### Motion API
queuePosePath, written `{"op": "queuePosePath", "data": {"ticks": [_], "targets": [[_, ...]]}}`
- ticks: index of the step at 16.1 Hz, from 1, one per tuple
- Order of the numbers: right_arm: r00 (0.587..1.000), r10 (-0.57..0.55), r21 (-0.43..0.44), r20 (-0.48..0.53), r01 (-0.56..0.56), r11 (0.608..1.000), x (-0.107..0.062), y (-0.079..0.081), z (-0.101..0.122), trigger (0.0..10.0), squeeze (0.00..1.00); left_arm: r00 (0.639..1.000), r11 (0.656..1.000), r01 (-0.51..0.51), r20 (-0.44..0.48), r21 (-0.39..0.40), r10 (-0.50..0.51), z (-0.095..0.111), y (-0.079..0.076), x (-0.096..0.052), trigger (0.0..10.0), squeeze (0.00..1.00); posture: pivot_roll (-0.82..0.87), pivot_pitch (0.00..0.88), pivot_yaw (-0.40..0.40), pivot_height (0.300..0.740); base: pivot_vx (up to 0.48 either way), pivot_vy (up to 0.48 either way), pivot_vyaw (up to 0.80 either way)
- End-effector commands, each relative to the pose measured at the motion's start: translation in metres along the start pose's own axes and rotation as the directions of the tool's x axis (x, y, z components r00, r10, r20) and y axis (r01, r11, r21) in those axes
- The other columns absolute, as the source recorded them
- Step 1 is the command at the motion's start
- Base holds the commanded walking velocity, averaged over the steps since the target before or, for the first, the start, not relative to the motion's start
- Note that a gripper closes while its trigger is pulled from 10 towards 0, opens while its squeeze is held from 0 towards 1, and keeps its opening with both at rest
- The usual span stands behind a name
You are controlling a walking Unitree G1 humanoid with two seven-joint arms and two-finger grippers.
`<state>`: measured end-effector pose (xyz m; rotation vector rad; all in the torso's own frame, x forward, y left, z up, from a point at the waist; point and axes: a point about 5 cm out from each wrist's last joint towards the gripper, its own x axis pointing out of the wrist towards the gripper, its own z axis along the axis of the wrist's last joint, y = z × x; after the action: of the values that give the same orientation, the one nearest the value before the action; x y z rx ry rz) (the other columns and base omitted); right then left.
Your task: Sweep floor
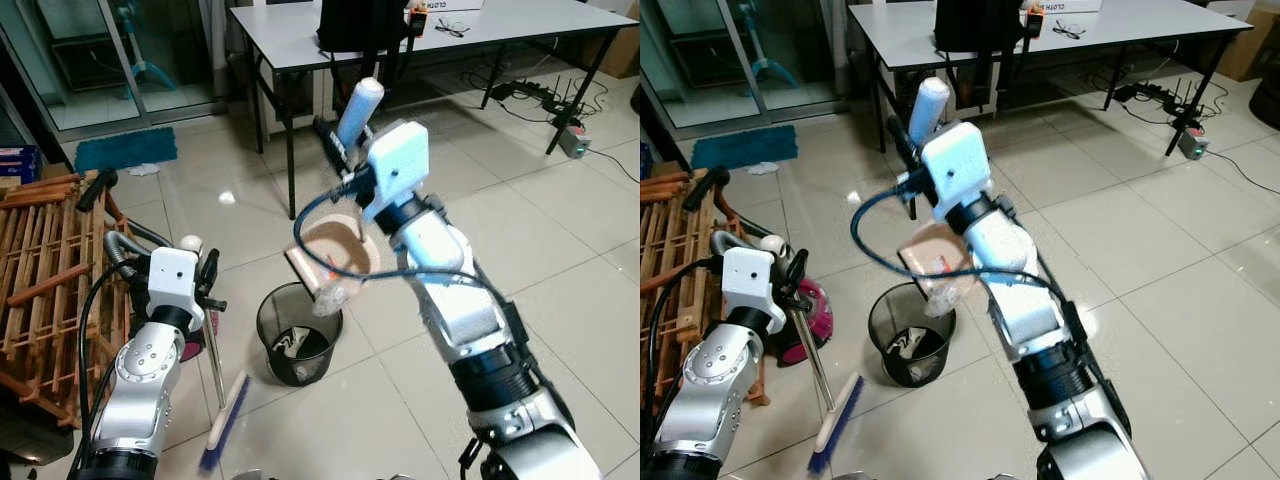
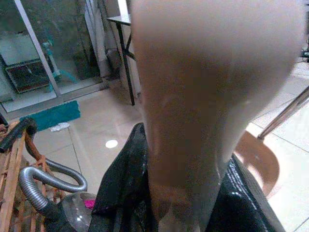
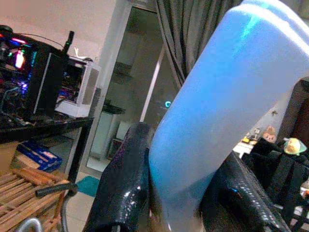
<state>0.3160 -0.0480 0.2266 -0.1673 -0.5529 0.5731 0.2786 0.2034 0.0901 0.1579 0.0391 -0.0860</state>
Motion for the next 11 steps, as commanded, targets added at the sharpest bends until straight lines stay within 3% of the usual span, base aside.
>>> {"op": "queuePosePath", "data": {"ticks": [1,5,11], "targets": [[0.997,0.014,-0.026,0.075,-0.012,1.0,0.004,0.0,0.013,10.0,0.0,0.999,1.0,0.013,0.029,0.016,-0.013,0.007,-0.002,0.004,10.0,0.0,0.01,0.0,0.033,0.74,0.0,0.0,0.0],[0.999,0.017,-0.099,0.039,-0.013,0.995,0.002,-0.003,0.007,10.0,0.0,0.999,1.0,0.021,0.026,0.018,-0.021,0.007,-0.005,0.005,10.0,0.0,0.0,0.0,0.034,0.74,0.0,0.0,0.0],[0.996,-0.079,-0.077,0.045,0.082,0.994,0.0,-0.02,0.007,10.0,0.0,0.999,0.999,0.032,0.013,0.019,-0.032,0.005,-0.008,0.005,10.0,0.0,0.0,0.0,0.034,0.74,0.0,0.0,0.0]]}}
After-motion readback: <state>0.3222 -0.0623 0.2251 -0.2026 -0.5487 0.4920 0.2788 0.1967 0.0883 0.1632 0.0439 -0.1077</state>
